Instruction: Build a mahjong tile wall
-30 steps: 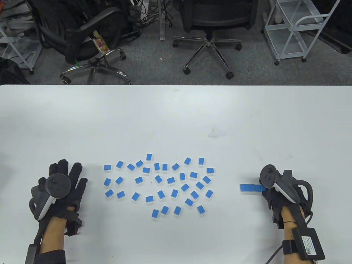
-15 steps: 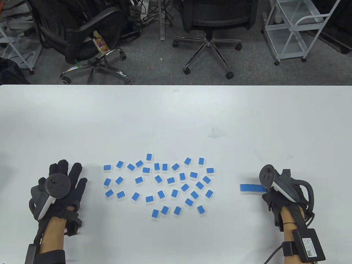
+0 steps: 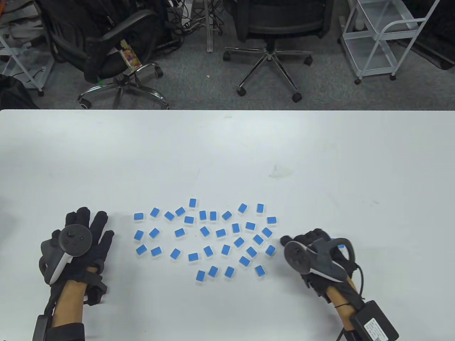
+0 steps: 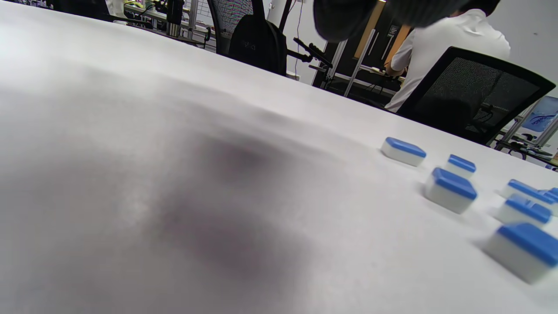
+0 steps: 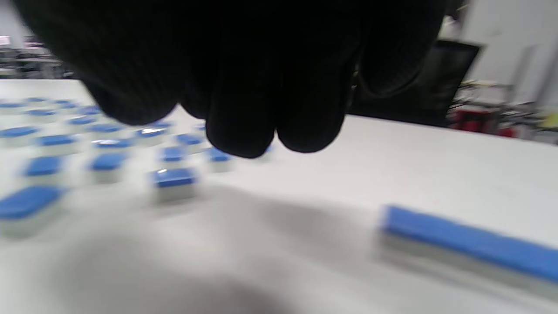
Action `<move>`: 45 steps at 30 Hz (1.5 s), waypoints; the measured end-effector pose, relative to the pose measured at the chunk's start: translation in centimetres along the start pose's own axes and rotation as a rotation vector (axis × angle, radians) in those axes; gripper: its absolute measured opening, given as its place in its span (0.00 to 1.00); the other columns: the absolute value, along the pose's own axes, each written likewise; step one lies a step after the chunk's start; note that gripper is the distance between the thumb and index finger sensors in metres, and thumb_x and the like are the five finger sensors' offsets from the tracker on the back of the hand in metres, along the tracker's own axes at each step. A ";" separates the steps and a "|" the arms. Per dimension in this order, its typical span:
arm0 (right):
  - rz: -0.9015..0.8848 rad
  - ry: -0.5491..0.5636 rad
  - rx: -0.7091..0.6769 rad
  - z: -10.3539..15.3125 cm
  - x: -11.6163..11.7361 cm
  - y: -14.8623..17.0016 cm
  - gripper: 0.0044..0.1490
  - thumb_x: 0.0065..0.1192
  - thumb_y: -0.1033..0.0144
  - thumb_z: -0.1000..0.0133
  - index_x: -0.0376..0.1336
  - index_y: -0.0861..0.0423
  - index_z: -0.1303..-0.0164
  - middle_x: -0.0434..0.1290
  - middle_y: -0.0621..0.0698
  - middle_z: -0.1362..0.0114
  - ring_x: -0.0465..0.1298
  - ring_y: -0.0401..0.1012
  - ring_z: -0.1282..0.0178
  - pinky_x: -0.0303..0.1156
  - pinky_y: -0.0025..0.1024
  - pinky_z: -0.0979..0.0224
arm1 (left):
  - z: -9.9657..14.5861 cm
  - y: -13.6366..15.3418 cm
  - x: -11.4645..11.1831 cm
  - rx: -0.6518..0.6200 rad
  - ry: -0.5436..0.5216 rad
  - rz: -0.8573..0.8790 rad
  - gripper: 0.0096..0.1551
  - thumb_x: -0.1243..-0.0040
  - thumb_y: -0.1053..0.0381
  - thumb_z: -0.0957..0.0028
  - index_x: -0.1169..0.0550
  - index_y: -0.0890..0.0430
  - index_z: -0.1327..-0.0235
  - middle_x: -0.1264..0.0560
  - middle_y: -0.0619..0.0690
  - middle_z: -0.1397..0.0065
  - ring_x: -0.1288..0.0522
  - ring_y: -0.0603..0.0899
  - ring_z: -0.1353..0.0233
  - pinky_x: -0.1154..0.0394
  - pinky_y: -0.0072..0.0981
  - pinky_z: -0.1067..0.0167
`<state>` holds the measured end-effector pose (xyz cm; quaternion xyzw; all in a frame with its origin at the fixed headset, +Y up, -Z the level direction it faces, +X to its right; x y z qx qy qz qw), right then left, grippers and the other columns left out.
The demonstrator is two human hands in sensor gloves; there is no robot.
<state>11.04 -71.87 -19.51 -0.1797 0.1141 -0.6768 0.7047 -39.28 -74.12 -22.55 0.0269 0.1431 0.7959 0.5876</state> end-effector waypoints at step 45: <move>0.086 -0.107 0.484 -0.2 2.1 11.6 0.34 0.70 0.49 0.61 0.65 0.38 0.42 0.67 0.49 0.24 0.63 0.52 0.20 0.45 0.68 0.18 | -0.2 0.0 -0.1 -0.004 0.023 0.056 0.38 0.59 0.29 0.46 0.44 0.30 0.18 0.62 0.38 0.10 0.68 0.53 0.11 0.69 0.63 0.21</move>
Point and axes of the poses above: the tracker on the back of each hand, its own y axis roughly to the little-finger side, its own z axis roughly from the fingertips to the wrist, x = y × z, the point moved 2 cm from there along -z, roughly from the wrist to the fingertips
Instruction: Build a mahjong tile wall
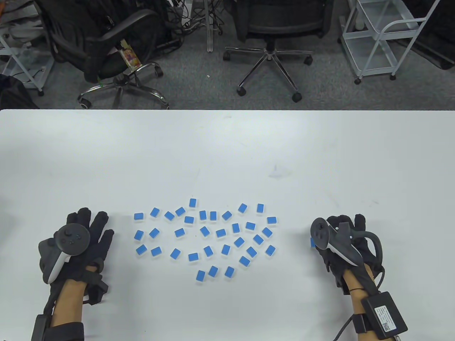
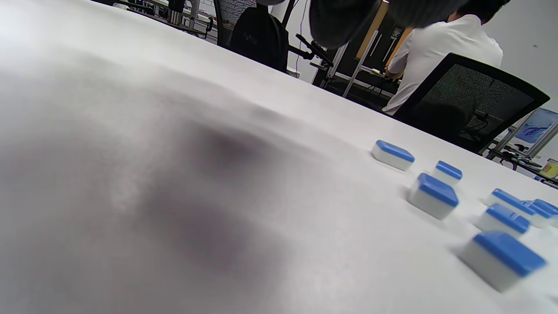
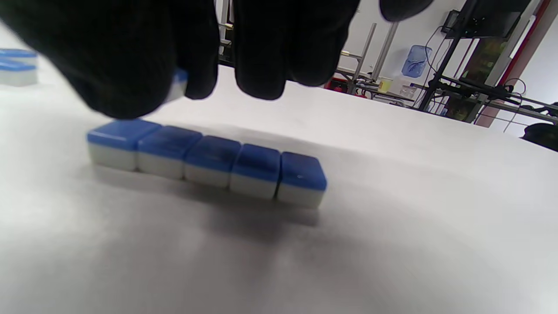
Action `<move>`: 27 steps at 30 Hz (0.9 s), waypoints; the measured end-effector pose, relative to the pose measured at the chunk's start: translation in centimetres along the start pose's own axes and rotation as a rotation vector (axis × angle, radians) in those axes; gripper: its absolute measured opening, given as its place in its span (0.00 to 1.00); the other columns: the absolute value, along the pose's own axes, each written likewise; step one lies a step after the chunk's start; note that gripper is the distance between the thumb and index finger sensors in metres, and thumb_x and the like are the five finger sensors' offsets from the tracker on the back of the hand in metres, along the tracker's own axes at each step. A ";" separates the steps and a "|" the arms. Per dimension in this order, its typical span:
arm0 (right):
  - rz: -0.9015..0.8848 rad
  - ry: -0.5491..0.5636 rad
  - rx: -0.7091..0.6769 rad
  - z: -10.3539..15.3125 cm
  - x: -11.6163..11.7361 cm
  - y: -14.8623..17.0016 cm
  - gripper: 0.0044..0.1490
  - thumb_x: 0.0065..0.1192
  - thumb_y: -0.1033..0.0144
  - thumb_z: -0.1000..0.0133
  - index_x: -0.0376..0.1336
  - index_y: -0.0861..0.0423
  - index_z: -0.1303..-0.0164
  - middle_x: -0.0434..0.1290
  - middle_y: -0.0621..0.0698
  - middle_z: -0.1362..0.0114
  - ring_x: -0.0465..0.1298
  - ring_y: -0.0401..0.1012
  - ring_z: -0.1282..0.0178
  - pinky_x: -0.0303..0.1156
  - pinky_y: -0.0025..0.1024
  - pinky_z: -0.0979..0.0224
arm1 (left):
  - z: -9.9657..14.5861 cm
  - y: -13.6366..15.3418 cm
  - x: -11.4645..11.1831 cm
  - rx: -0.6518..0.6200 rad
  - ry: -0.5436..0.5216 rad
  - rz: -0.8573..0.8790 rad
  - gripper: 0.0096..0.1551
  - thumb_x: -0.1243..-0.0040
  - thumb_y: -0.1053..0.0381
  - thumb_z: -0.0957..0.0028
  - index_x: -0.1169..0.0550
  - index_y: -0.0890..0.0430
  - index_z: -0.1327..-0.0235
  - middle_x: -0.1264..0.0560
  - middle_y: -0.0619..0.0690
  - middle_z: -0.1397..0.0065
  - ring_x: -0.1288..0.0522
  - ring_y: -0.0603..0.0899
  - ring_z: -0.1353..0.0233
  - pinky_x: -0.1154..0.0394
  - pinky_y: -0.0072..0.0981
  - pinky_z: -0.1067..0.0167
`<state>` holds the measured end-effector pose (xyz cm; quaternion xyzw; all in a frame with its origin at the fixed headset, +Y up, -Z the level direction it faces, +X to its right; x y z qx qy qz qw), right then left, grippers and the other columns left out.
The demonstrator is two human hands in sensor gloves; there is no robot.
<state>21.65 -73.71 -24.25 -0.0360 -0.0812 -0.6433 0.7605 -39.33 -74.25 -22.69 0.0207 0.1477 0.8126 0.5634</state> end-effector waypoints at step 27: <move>0.006 0.133 -0.109 2.3 -2.4 -2.8 0.41 0.68 0.46 0.61 0.61 0.42 0.36 0.69 0.50 0.26 0.66 0.53 0.23 0.46 0.69 0.20 | 0.1 -0.1 -0.1 -0.003 0.004 -0.005 0.38 0.59 0.29 0.46 0.43 0.31 0.18 0.61 0.38 0.10 0.67 0.54 0.11 0.69 0.63 0.21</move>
Point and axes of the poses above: the tracker on the back of each hand, its own y axis roughly to the little-finger side, its own z axis roughly from the fingertips to the wrist, x = y × z, the point moved 2 cm from there along -z, roughly from the wrist to the fingertips
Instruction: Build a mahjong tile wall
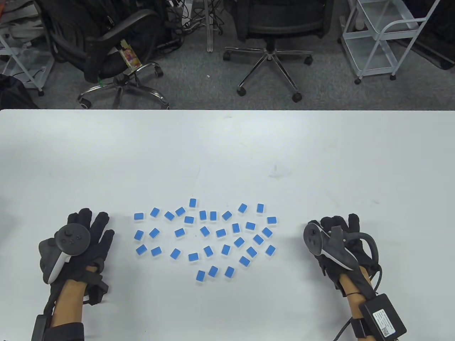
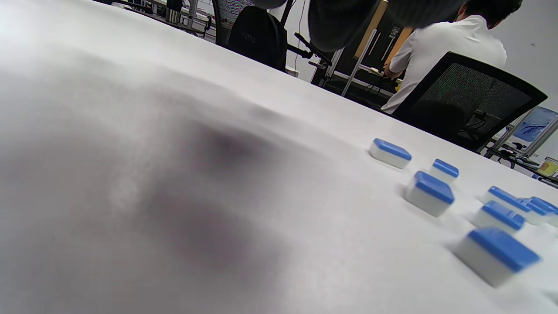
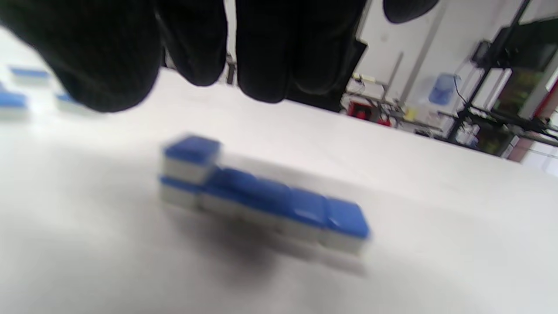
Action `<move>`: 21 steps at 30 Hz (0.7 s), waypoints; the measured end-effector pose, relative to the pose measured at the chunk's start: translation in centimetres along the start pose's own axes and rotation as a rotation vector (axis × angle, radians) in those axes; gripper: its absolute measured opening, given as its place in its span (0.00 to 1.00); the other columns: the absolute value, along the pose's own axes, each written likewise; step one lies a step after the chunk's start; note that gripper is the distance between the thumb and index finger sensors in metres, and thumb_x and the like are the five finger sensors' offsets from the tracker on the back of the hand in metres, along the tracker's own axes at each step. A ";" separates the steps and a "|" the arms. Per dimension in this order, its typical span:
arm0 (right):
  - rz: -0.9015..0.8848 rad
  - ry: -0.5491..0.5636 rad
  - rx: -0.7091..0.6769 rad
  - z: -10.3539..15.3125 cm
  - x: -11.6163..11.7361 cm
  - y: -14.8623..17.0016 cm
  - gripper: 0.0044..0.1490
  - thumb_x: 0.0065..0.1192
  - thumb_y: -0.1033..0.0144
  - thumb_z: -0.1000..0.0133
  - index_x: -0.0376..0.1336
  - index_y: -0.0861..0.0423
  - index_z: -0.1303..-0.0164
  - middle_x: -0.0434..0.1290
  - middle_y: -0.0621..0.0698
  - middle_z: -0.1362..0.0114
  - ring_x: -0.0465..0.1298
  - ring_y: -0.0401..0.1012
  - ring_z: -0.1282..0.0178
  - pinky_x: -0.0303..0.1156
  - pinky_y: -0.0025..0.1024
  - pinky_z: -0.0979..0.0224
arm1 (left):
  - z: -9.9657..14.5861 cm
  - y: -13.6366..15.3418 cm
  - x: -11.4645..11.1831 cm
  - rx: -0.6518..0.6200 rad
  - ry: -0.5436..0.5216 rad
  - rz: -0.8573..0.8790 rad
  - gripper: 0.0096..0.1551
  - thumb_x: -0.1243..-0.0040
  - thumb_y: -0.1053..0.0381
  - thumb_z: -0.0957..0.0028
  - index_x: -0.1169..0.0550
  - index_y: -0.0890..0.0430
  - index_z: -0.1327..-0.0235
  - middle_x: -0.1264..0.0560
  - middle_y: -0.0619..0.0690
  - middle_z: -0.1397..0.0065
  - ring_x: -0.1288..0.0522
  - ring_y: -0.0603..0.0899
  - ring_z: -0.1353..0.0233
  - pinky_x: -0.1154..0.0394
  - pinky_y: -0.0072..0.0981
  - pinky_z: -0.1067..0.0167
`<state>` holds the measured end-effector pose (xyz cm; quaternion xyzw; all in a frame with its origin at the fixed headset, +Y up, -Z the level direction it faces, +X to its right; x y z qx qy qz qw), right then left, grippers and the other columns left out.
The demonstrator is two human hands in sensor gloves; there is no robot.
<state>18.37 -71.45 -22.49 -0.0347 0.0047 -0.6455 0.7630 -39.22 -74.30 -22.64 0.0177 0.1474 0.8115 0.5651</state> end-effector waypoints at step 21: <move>0.228 0.080 -0.212 1.1 2.1 -10.5 0.36 0.65 0.46 0.60 0.71 0.51 0.45 0.82 0.49 0.44 0.80 0.50 0.41 0.62 0.61 0.24 | -0.1 0.3 0.2 -0.001 -0.004 0.009 0.38 0.59 0.29 0.46 0.42 0.31 0.18 0.60 0.39 0.10 0.67 0.54 0.11 0.68 0.64 0.20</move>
Point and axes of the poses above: the tracker on the back of each hand, its own y axis roughly to the little-finger side, its own z axis roughly from the fingertips to the wrist, x = y × z, the point moved 2 cm from there along -z, roughly from the wrist to the fingertips
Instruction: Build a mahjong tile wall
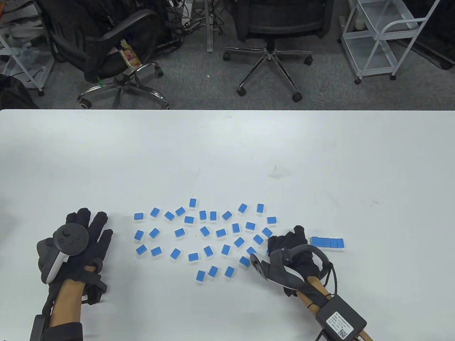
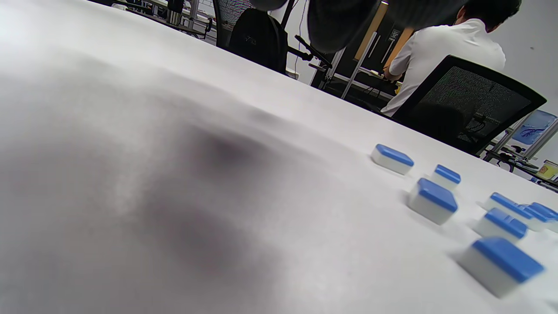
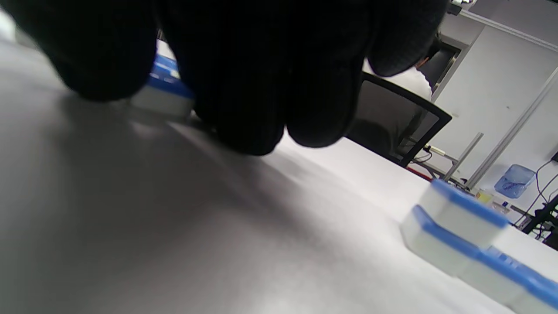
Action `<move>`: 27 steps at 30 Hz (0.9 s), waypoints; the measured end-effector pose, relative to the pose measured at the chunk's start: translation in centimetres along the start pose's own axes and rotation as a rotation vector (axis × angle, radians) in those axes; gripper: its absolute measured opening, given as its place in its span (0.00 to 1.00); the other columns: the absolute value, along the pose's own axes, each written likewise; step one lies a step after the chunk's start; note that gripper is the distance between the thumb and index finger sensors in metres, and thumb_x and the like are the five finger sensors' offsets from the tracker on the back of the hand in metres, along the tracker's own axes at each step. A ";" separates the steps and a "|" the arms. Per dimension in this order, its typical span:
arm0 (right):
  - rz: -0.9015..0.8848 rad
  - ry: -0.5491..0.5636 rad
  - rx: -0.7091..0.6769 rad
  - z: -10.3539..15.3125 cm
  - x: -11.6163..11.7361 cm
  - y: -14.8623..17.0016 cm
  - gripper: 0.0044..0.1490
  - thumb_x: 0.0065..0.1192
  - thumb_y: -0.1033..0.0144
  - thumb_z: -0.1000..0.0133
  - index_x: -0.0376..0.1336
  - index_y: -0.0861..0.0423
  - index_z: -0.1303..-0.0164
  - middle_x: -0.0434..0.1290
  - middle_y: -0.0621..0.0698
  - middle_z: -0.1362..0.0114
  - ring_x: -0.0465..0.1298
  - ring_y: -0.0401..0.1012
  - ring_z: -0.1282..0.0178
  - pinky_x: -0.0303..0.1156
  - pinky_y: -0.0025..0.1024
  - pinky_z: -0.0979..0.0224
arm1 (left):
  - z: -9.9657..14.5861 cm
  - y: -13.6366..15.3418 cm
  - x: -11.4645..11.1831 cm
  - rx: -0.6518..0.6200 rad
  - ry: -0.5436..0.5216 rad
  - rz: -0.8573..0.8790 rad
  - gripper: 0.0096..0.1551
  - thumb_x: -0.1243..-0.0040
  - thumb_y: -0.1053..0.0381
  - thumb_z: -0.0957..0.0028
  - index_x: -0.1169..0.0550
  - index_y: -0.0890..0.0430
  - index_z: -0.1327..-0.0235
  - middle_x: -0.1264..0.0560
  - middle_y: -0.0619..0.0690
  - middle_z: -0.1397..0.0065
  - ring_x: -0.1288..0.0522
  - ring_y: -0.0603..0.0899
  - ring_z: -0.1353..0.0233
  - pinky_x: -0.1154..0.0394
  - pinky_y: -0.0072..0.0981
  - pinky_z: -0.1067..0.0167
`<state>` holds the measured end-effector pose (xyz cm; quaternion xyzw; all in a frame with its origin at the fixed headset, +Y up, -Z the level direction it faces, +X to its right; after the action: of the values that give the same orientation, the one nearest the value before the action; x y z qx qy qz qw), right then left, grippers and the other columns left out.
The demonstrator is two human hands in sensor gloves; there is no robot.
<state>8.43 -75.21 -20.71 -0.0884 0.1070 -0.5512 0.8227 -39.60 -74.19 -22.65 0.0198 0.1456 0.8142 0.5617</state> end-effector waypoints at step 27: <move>-0.090 -0.245 0.417 0.9 3.5 15.7 0.34 0.68 0.44 0.61 0.67 0.42 0.44 0.76 0.47 0.36 0.72 0.50 0.28 0.53 0.65 0.18 | 0.1 -0.5 -0.3 -0.010 0.014 -0.005 0.38 0.59 0.29 0.46 0.42 0.31 0.18 0.60 0.39 0.10 0.67 0.54 0.11 0.68 0.64 0.20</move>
<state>23.89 -72.51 -24.24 0.0125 -0.1136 -0.5825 0.8048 -39.01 -74.26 -22.67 0.0110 0.1455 0.8136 0.5628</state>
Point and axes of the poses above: the tracker on the back of each hand, its own y axis roughly to the little-finger side, its own z axis roughly from the fingertips to the wrist, x = y × z, the point moved 2 cm from there along -z, roughly from the wrist to the fingertips
